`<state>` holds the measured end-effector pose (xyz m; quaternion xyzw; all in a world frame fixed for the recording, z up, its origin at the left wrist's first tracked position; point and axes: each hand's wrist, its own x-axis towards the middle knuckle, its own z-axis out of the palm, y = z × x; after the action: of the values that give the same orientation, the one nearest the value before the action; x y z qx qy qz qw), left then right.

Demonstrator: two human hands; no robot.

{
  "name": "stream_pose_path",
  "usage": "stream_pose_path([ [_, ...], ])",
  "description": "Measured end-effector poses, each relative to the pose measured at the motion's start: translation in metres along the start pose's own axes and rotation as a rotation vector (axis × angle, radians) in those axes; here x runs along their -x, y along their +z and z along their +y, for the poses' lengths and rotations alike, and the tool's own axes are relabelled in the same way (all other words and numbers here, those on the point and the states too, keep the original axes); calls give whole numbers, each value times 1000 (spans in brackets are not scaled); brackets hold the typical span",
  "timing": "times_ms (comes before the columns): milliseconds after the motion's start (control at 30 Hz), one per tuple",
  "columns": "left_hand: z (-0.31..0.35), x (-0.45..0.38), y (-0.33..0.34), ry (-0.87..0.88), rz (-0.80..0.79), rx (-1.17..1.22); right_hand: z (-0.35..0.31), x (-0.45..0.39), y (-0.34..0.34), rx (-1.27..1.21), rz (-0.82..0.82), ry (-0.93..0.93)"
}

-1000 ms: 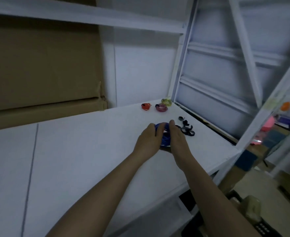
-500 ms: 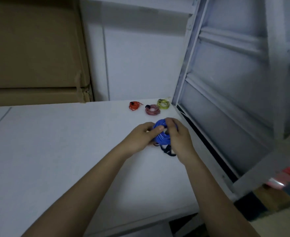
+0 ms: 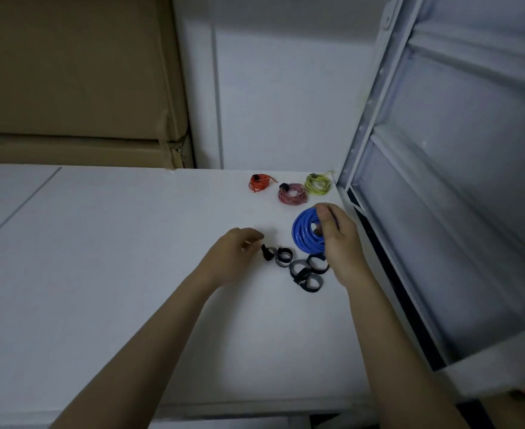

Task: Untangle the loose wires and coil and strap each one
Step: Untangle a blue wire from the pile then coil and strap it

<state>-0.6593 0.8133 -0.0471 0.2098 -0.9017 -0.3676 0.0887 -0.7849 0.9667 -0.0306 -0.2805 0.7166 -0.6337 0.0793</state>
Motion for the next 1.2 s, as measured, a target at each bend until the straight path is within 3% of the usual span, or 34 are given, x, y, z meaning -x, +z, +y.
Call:
stream_pose_path([
  [267,-6,-20,16,218,-33,-227,19,-12,-5,12,0,-3],
  [500,-11,-32,13,120,130,-220,24,-20,-17,-1,66,29],
  [667,-6,-36,18,148,-14,-311,26,-23,-23,-4,114,31],
  [833,7,-30,24,215,73,-344,23,-22,-28,13,137,59],
  [933,21,-30,24,325,2,-237,19,-18,-33,26,142,71],
  [1067,32,-30,30,372,-139,-386,15,-11,-37,31,138,77],
  [1200,35,-29,37,358,-96,-451,14,-3,-39,42,132,81],
])
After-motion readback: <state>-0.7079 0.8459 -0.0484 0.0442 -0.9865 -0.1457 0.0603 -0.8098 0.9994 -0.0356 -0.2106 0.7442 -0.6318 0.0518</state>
